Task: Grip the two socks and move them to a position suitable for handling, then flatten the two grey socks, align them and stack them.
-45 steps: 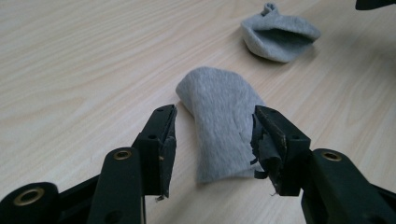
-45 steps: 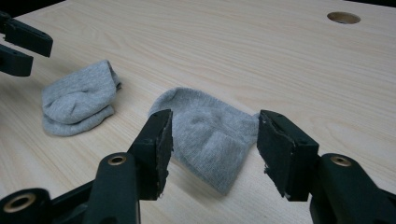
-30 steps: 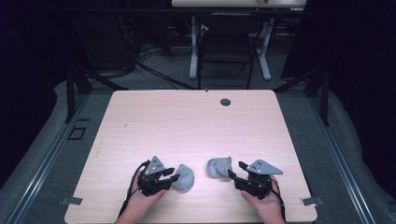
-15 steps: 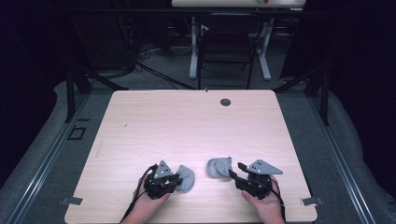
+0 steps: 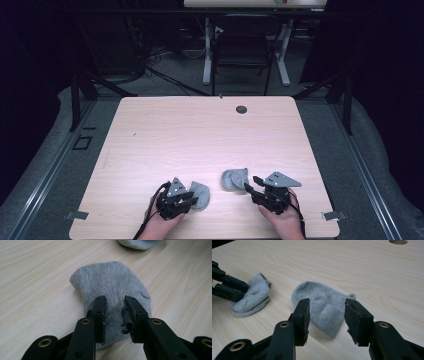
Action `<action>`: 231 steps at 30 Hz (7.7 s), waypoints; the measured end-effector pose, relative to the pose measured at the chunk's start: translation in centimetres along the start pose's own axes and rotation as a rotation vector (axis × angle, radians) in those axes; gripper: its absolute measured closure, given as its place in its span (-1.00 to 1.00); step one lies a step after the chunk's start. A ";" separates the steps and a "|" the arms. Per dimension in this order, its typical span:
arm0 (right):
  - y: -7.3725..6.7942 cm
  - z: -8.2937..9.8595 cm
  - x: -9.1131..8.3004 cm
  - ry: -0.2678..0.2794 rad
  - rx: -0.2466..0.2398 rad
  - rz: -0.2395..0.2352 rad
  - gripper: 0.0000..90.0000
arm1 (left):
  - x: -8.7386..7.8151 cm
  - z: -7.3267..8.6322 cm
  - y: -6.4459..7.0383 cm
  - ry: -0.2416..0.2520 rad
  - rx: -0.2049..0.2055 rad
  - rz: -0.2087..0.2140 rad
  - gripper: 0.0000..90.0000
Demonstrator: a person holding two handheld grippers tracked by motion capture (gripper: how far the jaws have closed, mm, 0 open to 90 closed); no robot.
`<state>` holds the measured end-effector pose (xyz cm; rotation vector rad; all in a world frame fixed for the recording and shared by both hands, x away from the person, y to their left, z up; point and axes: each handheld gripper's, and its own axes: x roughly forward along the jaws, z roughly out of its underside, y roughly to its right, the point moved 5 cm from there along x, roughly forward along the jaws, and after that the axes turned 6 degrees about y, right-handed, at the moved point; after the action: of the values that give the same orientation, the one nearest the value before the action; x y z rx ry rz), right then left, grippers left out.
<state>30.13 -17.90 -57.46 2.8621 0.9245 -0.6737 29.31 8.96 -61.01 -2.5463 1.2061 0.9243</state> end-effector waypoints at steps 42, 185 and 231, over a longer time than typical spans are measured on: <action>0.8 -0.6 4.3 -0.184 -0.035 0.026 0.97 | -1.2 -0.1 3.9 0.008 0.012 0.077 0.29; -5.1 -0.1 2.3 -0.067 -0.009 -0.177 0.30 | 1.6 -1.5 6.2 -0.036 0.078 0.072 0.54; -10.2 2.7 5.4 -0.255 -0.198 -0.314 0.99 | -2.4 -3.2 4.2 0.106 0.004 0.108 0.93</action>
<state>27.21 -7.15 -61.40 2.4130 1.3247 -0.8913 26.48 6.53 -56.62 -2.5786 1.3865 0.8158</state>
